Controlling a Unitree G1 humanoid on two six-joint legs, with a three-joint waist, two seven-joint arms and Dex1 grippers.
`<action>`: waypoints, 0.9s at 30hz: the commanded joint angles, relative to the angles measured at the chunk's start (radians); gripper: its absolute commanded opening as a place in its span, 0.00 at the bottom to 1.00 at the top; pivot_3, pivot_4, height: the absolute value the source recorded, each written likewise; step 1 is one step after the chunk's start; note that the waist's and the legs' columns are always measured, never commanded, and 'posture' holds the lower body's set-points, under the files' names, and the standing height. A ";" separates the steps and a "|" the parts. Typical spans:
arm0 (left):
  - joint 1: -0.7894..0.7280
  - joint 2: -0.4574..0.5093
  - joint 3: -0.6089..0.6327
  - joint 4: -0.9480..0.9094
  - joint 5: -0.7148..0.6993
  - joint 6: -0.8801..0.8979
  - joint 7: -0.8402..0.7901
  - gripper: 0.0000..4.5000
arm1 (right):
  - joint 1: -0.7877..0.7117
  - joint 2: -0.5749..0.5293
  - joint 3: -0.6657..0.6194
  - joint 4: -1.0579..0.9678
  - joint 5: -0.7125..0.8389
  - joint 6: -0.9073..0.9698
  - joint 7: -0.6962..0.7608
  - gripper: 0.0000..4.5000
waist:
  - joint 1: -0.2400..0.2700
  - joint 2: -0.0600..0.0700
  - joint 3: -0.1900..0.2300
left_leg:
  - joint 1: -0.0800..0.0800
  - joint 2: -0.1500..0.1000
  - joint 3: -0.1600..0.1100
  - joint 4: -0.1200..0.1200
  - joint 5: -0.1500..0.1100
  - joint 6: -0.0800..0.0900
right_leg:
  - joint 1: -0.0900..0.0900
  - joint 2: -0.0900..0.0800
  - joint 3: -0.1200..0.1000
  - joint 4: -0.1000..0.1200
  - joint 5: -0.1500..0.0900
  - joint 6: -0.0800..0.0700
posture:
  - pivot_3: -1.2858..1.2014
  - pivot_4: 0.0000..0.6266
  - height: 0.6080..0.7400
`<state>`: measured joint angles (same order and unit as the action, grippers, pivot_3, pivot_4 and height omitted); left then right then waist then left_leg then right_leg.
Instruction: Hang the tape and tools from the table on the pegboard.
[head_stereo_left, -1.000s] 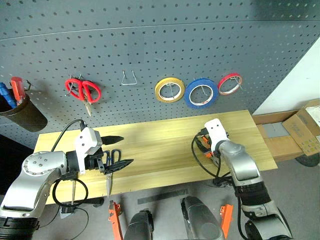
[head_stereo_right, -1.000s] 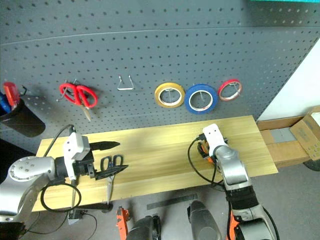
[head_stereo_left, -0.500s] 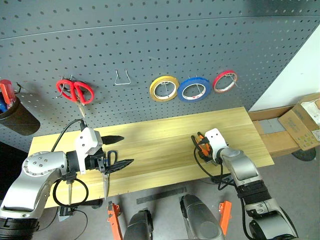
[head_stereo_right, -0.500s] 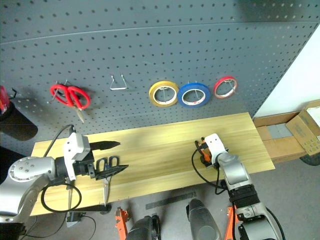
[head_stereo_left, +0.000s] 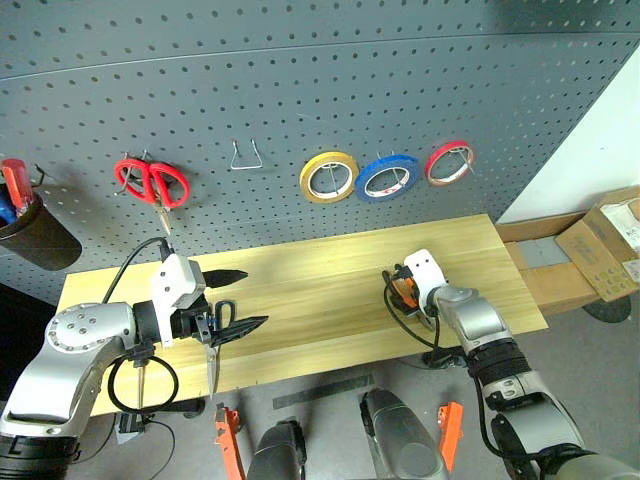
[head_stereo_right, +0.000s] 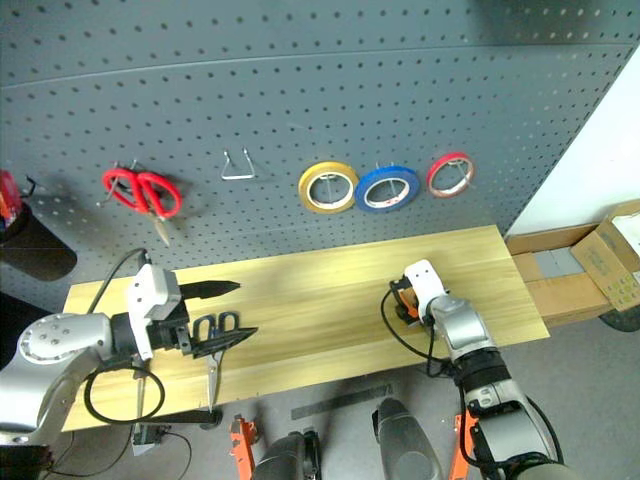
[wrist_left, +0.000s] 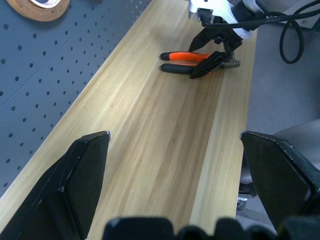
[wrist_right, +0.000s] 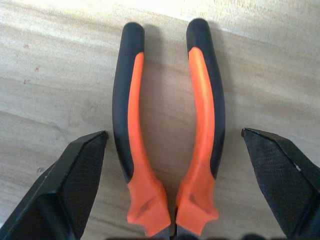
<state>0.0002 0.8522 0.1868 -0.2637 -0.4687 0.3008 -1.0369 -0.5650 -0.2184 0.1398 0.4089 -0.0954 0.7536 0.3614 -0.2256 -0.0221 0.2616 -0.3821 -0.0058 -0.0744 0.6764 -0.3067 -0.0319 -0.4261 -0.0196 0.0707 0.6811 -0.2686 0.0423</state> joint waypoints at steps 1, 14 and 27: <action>0.010 -0.004 0.026 -0.034 -0.003 -0.013 0.006 1.00 | -0.008 -0.010 -0.001 0.027 -0.003 -0.011 -0.012 0.95 | 0.001 0.000 0.000 | 0.000 0.000 0.000 0.000 0.000 0.000 | 0.000 0.000 0.000 0.000 0.000 0.000 | 0.41 0.41 1.00; 0.027 -0.035 0.032 -0.051 0.002 -0.021 0.053 1.00 | -0.011 -0.010 -0.004 0.006 0.008 -0.012 -0.004 0.59 | 0.005 0.000 0.000 | 0.001 0.000 -0.001 0.001 0.000 0.000 | 0.001 0.000 0.000 0.000 0.000 0.000 | 0.42 0.42 1.00; 0.073 -0.089 0.155 -0.052 -0.024 -0.017 0.140 1.00 | 0.037 -0.028 -0.005 -0.530 0.089 0.196 0.049 0.59 | 0.007 0.003 0.002 | -0.001 0.000 -0.002 0.001 0.000 0.000 | 0.000 0.000 0.000 0.000 0.000 0.000 | 0.42 0.44 1.00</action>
<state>0.0629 0.7629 0.3009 -0.2832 -0.4750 0.2930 -0.9028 -0.5291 -0.2475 0.1396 -0.0187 -0.0310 0.9176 0.3988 -0.2191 -0.0190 0.2640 -0.3829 -0.0056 -0.0763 0.6769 -0.3068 -0.0318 -0.4259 -0.0195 0.0710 0.6806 -0.2684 0.0425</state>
